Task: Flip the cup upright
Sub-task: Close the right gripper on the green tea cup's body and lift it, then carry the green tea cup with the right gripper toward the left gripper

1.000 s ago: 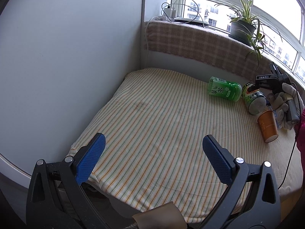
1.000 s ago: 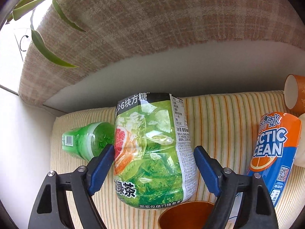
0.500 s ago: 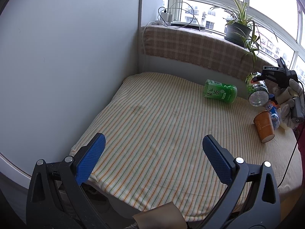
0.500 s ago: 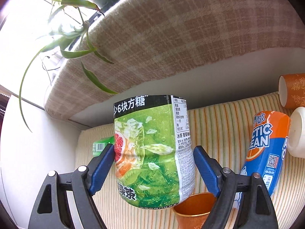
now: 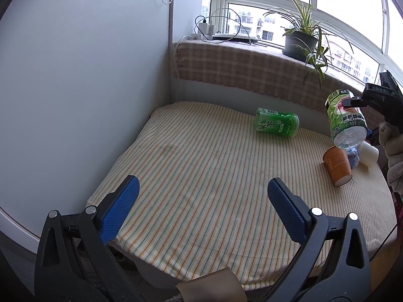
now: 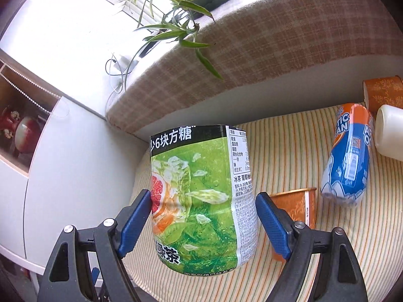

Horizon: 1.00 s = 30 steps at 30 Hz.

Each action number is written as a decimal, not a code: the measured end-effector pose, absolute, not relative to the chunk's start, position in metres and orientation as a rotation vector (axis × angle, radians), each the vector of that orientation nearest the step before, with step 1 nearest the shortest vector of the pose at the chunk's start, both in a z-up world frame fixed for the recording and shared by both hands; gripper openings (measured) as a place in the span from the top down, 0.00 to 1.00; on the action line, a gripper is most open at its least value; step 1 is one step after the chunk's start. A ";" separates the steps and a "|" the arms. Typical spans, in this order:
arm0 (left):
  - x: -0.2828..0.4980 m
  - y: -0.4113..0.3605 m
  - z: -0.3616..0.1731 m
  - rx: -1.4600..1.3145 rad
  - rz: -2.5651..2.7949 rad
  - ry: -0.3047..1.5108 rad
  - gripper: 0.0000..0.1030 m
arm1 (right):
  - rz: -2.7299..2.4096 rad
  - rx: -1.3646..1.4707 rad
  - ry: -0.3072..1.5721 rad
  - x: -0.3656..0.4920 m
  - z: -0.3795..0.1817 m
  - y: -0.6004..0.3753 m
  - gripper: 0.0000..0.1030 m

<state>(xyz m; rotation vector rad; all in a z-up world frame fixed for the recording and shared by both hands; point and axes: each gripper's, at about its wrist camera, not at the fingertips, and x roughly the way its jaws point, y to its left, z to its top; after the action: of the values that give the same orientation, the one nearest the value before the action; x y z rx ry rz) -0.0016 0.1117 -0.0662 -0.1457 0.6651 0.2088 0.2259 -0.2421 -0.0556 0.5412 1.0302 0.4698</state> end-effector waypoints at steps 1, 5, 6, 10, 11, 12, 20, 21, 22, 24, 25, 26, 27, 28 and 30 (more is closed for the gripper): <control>-0.001 0.110 -0.066 -0.145 0.203 0.665 0.00 | 0.480 0.545 1.032 0.218 -0.056 -0.242 0.17; 0.003 0.103 -0.067 -0.149 0.173 0.670 0.00 | 0.482 0.528 1.054 0.188 -0.079 -0.212 0.17; 0.004 0.101 -0.067 -0.150 0.165 0.671 0.00 | 0.485 0.529 1.063 0.181 -0.088 -0.207 0.17; 0.008 0.091 -0.068 -0.155 0.126 0.675 0.00 | 0.475 0.567 1.105 0.158 -0.115 -0.203 0.17; 0.009 0.088 -0.068 -0.155 0.114 0.677 0.00 | 0.466 0.568 1.113 0.154 -0.121 -0.202 0.17; 0.010 0.085 -0.069 -0.156 0.105 0.680 0.00 | 0.457 0.571 1.121 0.153 -0.126 -0.200 0.17; 0.015 0.067 -0.073 -0.169 0.044 0.707 0.00 | 0.428 0.580 1.175 0.143 -0.153 -0.189 0.16; 0.016 0.066 -0.074 -0.171 0.037 0.711 0.00 | 0.429 0.572 1.178 0.142 -0.156 -0.189 0.16; 0.016 0.065 -0.074 -0.174 0.031 0.715 0.00 | 0.428 0.566 1.180 0.141 -0.158 -0.188 0.16; 0.018 0.062 -0.075 -0.179 0.022 0.723 0.00 | 0.423 0.551 1.180 0.139 -0.160 -0.187 0.15; 0.019 0.062 -0.076 -0.182 0.019 0.727 0.00 | 0.422 0.546 1.175 0.139 -0.161 -0.186 0.15; 0.020 0.062 -0.077 -0.184 0.017 0.731 0.00 | 0.420 0.537 1.170 0.138 -0.161 -0.186 0.15; 0.021 0.061 -0.077 -0.186 0.014 0.734 0.00 | 0.417 0.526 1.166 0.138 -0.160 -0.185 0.15; 0.022 0.060 -0.077 -0.188 0.012 0.736 0.00 | 0.413 0.514 1.160 0.138 -0.159 -0.185 0.15; 0.022 0.059 -0.077 -0.192 0.006 0.738 0.00 | 0.400 0.482 1.149 0.137 -0.156 -0.185 0.15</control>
<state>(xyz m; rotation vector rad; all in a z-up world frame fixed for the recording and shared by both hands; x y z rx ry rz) 0.0221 0.0592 -0.0771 -0.1917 0.7379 0.0063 0.1367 -0.1854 -0.1560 0.4815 1.1488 0.3995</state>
